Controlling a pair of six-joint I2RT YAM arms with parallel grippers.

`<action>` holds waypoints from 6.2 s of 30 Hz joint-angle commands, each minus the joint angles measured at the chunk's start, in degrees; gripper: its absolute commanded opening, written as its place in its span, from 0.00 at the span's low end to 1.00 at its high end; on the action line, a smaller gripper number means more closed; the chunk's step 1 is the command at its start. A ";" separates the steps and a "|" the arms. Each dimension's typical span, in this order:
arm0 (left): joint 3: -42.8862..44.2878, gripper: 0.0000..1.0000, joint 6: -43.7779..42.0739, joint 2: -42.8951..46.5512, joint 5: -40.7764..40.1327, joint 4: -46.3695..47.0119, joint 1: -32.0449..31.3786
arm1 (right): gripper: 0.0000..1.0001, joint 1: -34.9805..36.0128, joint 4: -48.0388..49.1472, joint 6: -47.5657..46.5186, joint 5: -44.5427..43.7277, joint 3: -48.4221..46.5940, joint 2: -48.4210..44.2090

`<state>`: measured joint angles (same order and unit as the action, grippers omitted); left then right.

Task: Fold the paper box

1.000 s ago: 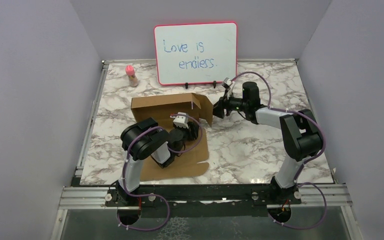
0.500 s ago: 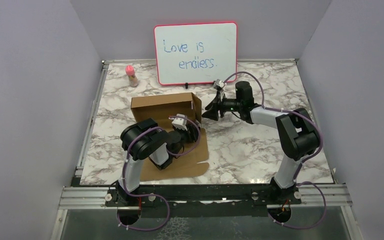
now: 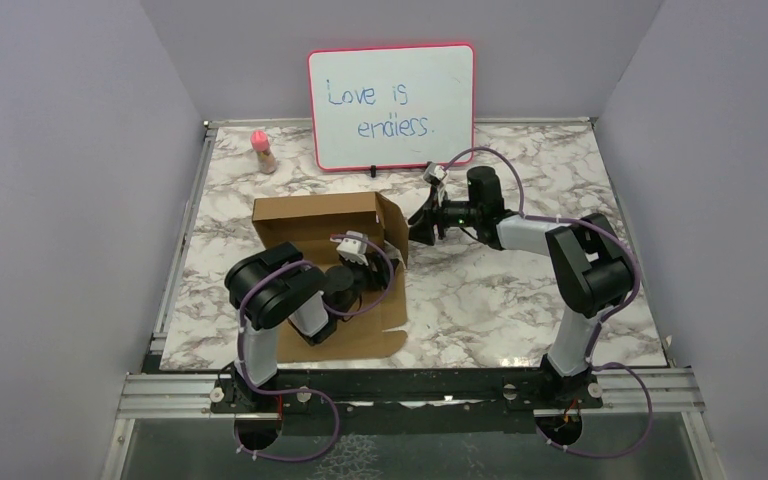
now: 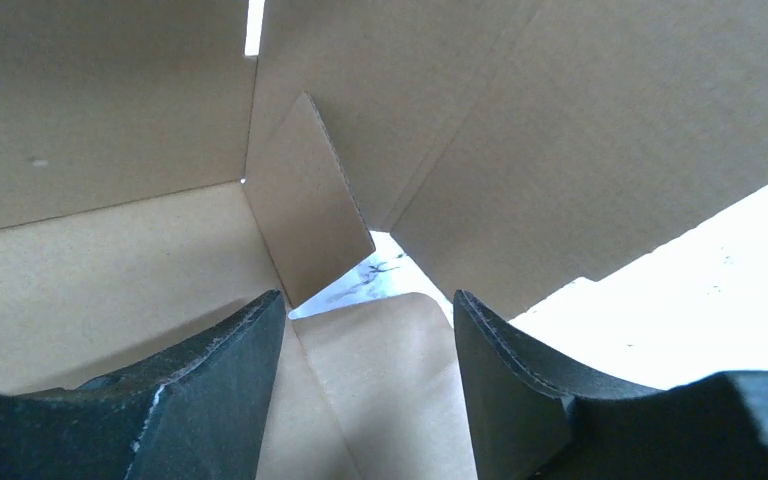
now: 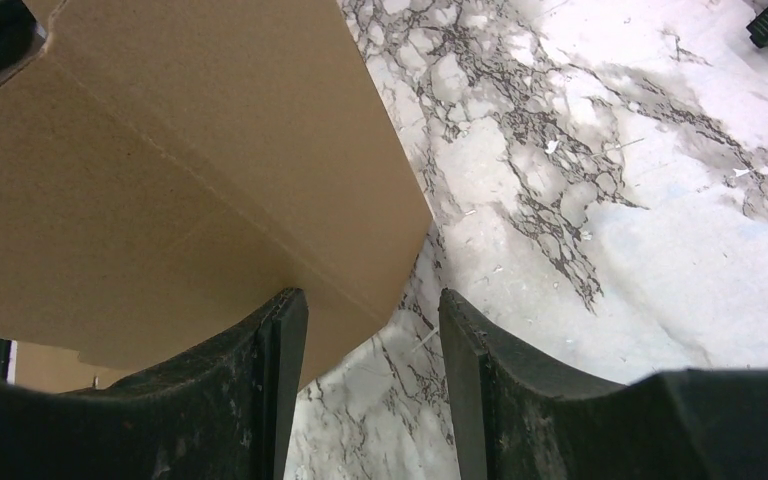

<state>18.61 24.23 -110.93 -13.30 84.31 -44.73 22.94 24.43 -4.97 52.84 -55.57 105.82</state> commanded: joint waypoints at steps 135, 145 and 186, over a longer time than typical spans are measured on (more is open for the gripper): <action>32.18 0.91 -10.79 47.21 52.71 -102.75 46.92 | 0.32 13.45 27.85 -1.11 -37.41 3.40 2.83; 44.68 0.99 -9.42 48.20 38.80 -109.93 46.96 | 0.26 13.45 25.52 -1.61 -32.46 5.15 1.71; 51.07 0.91 -6.35 18.04 58.61 -100.78 32.85 | 0.28 13.45 26.65 0.16 -36.59 6.39 2.01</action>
<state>71.53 17.52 -93.47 41.41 -19.55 -11.51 36.05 49.98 -6.17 20.12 -50.26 108.20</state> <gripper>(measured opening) 0.909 0.277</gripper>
